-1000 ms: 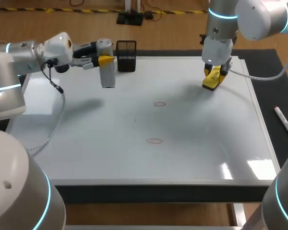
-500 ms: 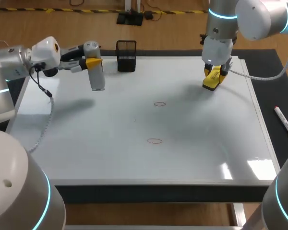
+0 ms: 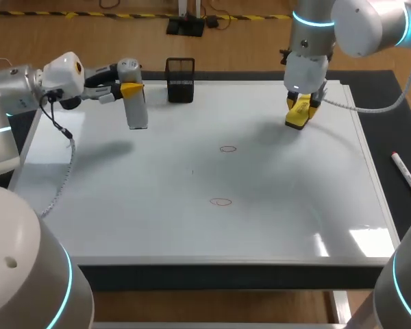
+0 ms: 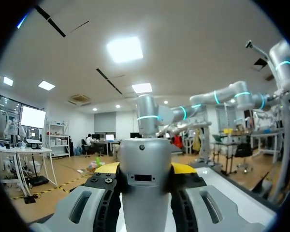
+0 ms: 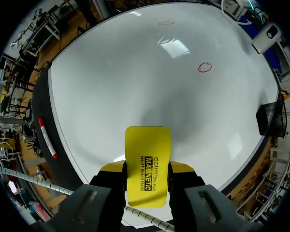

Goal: Pick up the inspection probe, press it on each red-marked spot on the whiteboard one by one, put down the probe, pick up the eraser, and wipe off all the red marks.

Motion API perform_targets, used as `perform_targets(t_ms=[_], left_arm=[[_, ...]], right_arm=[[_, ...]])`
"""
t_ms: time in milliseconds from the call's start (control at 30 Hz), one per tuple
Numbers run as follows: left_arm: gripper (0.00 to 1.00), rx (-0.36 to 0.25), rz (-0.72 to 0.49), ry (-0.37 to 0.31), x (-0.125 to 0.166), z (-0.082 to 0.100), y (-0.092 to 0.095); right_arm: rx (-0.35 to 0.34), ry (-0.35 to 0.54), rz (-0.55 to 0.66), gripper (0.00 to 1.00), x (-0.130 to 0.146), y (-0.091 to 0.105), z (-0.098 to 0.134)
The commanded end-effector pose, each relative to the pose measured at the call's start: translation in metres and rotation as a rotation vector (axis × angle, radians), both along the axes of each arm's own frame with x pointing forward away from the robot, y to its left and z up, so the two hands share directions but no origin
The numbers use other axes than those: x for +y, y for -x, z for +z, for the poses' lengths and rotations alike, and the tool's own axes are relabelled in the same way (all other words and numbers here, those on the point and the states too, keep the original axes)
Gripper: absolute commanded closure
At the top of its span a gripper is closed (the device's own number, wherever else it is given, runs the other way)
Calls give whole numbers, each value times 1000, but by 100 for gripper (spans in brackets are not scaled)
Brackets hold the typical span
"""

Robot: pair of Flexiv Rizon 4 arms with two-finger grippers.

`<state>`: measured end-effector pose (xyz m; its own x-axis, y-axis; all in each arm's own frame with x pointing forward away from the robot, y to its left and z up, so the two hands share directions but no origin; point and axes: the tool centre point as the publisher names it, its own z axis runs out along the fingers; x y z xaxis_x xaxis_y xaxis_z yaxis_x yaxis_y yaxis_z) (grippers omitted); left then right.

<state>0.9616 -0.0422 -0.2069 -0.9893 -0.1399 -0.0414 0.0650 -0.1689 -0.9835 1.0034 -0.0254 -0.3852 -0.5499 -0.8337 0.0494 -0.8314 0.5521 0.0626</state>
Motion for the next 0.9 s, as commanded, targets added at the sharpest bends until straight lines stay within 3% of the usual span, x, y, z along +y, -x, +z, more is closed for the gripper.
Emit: perform_targets(t_ms=[33,200,400,900], left_arm=[[100,0,-2,1,0,1,0],[100,0,-2,1,0,1,0],[100,0,-2,1,0,1,0],[100,0,-2,1,0,1,0]], right_arm=[[17,20,34,100,26,1,-4],[-1,41,130,100,64,12,-1],[-12,3,224,100,106,26,5],[-6,-38,442,100,181,62,-1]])
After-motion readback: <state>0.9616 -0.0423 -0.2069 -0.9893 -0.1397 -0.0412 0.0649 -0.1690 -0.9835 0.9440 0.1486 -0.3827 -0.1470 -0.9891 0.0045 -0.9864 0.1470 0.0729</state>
